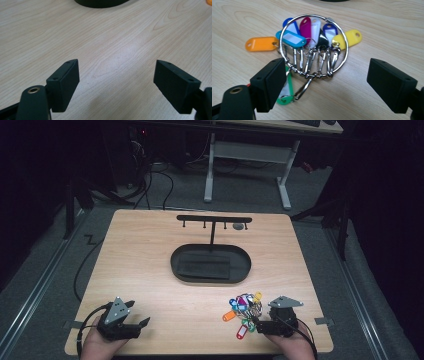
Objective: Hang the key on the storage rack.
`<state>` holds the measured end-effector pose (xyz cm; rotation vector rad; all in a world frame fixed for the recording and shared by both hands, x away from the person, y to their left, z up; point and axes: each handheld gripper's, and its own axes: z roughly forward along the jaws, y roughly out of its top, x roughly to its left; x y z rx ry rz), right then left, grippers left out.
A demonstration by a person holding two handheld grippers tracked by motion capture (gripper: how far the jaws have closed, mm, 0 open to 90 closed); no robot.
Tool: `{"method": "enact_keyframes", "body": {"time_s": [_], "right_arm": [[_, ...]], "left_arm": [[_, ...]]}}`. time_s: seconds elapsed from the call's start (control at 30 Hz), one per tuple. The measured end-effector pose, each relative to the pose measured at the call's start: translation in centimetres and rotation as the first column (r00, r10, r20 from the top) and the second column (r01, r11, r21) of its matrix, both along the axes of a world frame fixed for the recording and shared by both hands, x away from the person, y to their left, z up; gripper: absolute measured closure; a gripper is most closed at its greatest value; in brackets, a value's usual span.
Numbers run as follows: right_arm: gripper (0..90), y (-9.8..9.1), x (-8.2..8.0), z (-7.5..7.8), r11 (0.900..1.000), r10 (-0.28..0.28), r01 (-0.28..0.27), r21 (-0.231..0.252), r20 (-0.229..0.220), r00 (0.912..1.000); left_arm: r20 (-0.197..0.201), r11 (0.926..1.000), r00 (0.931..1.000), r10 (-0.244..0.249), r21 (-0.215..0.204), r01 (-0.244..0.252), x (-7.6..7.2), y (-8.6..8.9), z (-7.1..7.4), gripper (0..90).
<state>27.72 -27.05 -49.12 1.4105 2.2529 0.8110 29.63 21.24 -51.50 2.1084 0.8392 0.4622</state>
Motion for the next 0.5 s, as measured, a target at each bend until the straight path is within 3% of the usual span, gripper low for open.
{"method": "enact_keyframes", "body": {"time_s": [0.17, 0.2, 0.23, 0.37, 0.5], "right_arm": [[16.7, 0.6, 0.3, 0.2, 0.9998, 0.017, -0.018, 0.000, -0.060, 0.9981], [17.1, 0.7, 0.4, 0.1, 0.9997, 0.026, -0.026, -0.002, -0.073, 0.9970], [18.1, 1.2, 0.5, 0.2, 0.9981, 0.043, -0.047, -0.039, -0.103, 0.9938], [22.3, 1.8, 0.6, 0.6, 0.9889, 0.089, -0.107, -0.103, -0.158, 0.9833], [25.2, 2.4, 0.4, 1.4, 0.9801, 0.117, -0.144, -0.136, -0.193, 0.9743]], "left_arm": [[-0.003, 1.0000, 1.0000, -0.004, -0.002, 0.004, 0.0, -0.2, -0.2, 21.3], [-0.001, 0.9997, 1.0000, -0.009, 0.022, 0.009, -0.1, -0.4, -0.4, 21.3], [0.003, 0.9992, 0.9999, -0.013, 0.037, 0.013, -0.2, -0.5, -0.5, 21.3], [0.003, 0.9992, 0.9998, -0.019, 0.035, 0.019, -0.3, -0.5, -0.3, 21.3], [0.005, 0.9998, 0.9999, -0.014, 0.017, 0.014, -0.3, -0.2, -0.2, 21.3]]}}
